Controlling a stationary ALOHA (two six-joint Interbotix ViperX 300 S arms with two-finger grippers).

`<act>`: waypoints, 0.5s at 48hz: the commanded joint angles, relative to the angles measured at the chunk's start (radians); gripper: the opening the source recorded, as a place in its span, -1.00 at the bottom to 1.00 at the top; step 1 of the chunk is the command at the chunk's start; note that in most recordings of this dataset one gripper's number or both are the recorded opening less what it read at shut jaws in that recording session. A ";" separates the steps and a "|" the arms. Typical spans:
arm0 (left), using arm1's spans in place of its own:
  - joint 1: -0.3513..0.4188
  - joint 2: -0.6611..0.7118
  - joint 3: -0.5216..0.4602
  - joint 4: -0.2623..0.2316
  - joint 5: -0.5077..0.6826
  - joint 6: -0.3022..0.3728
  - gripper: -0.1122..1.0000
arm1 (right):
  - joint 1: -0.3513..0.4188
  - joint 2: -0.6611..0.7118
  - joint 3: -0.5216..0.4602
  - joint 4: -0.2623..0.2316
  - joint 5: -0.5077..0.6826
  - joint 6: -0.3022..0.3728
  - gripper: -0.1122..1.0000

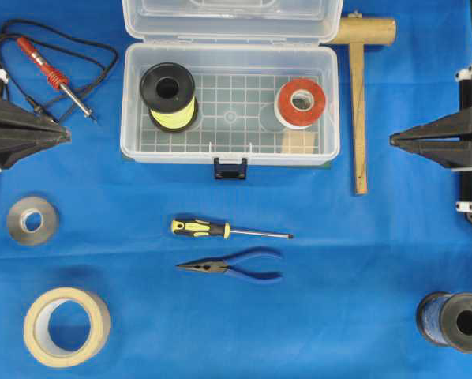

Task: Close the tool box with the left arm.
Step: 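Move the left gripper toward the back of the raised clear lid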

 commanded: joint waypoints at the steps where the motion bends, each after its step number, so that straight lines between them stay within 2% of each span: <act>1: 0.006 0.012 -0.026 -0.017 -0.005 0.005 -0.80 | -0.006 0.009 -0.041 0.002 -0.005 0.003 -0.79; 8: 0.009 0.020 -0.055 -0.018 -0.005 0.012 -0.80 | -0.017 0.015 -0.061 0.002 0.034 0.003 -0.79; 13: 0.044 0.037 -0.091 -0.018 -0.002 0.043 -0.80 | -0.028 0.015 -0.063 0.002 0.043 0.003 -0.79; 19: 0.140 0.063 -0.137 -0.018 0.025 0.081 -0.80 | -0.029 0.026 -0.060 0.002 0.048 0.005 -0.79; 24: 0.252 0.103 -0.195 -0.018 0.087 0.089 -0.79 | -0.031 0.038 -0.057 0.002 0.049 0.006 -0.79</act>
